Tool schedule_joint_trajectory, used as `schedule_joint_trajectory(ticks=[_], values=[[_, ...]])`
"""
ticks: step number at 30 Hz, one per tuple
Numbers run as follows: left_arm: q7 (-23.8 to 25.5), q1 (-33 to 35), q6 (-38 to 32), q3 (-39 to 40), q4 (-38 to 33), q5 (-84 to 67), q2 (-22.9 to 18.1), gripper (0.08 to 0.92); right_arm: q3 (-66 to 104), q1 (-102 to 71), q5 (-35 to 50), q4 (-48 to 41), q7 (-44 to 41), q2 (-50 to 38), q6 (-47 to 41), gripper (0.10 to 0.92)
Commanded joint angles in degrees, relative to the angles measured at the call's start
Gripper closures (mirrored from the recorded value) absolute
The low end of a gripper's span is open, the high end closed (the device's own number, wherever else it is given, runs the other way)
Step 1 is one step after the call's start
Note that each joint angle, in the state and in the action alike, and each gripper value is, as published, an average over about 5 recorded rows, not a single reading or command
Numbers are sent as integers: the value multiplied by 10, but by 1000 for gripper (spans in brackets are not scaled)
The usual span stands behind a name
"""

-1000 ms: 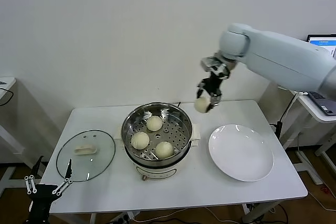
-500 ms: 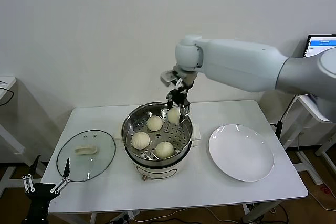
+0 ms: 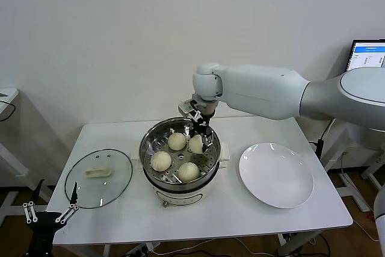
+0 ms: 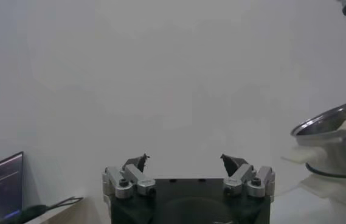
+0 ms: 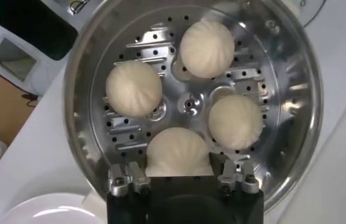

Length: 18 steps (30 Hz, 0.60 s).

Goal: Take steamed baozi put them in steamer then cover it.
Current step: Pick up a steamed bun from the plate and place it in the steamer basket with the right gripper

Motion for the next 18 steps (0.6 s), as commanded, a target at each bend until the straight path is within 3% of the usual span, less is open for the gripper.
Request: schedule_joint_trajectory(ticks=[1, 18], values=[[0, 1, -1, -1, 1, 0, 0, 177, -5, -21, -16, 0, 16, 5, -5, 338], [-3, -6, -8, 2, 10, 0, -2, 177, -7, -39, -31, -8, 43, 3, -11, 301]])
